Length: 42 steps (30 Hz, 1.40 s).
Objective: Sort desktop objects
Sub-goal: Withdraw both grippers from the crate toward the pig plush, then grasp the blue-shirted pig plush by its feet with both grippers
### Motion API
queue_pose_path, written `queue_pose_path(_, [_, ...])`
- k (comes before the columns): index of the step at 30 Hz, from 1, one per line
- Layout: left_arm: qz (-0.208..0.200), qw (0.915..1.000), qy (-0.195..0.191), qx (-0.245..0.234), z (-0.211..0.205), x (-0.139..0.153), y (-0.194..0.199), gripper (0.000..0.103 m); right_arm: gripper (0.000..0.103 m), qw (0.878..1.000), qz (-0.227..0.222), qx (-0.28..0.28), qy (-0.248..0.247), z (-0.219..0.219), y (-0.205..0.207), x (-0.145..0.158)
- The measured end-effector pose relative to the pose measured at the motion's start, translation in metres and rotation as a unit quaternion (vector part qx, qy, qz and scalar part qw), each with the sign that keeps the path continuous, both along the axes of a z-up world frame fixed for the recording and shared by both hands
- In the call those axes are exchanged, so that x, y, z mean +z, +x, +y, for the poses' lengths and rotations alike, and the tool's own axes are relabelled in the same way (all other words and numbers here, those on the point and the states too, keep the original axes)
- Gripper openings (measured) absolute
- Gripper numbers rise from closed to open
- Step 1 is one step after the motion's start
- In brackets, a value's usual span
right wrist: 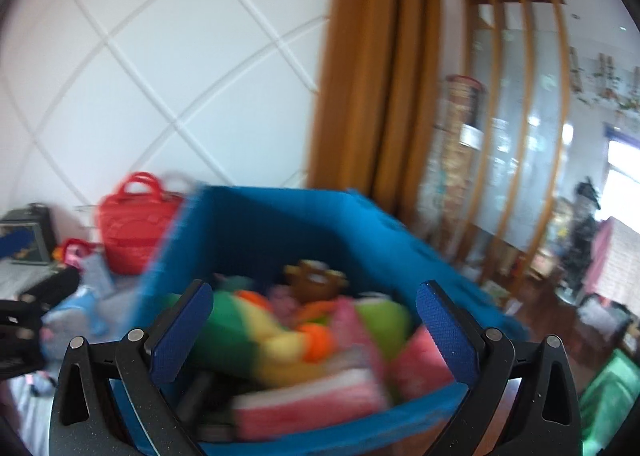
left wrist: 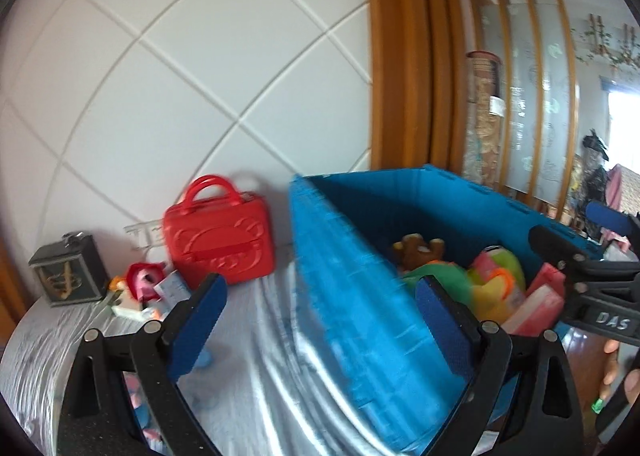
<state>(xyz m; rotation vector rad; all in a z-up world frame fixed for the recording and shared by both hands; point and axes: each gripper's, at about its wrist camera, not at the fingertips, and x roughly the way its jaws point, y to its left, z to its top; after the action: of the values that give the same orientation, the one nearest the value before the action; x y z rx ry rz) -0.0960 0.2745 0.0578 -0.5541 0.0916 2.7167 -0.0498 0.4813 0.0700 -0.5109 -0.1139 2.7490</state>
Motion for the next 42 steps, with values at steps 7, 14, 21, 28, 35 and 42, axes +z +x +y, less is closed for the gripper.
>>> queue_pose_path(7, [-0.037,0.9952,-0.023,0.088,-0.121,-0.033,-0.015,0.096,0.103,0.992,-0.001,0.124,-0.004,-0.114,-0.033,-0.001])
queue_pose_path(14, [-0.085,0.9788,-0.066,0.174,-0.249,-0.085,-0.024,0.096,0.103,0.971,-0.078,0.223,-0.027,-0.231,-0.094,-0.052])
queue_pose_path(21, [-0.161,0.9615,-0.072,0.211,-0.345,-0.156,-0.031,0.096,0.103,0.933,-0.202,0.292,-0.059,-0.324,-0.142,-0.15])
queue_pose_path(28, [-0.207,0.9551,-0.087,0.193,-0.393,-0.21,-0.045,0.096,0.097,0.899,-0.307,0.297,-0.093,-0.388,-0.159,-0.241])
queue_pose_path(35, [-0.236,0.9512,-0.081,0.182,-0.414,-0.243,-0.066,0.095,0.078,0.876,-0.375,0.28,-0.113,-0.429,-0.16,-0.298])
queue_pose_path(42, [-0.243,0.9548,-0.072,0.155,-0.405,-0.253,-0.089,0.091,0.028,0.877,-0.403,0.24,-0.102,-0.43,-0.175,-0.327])
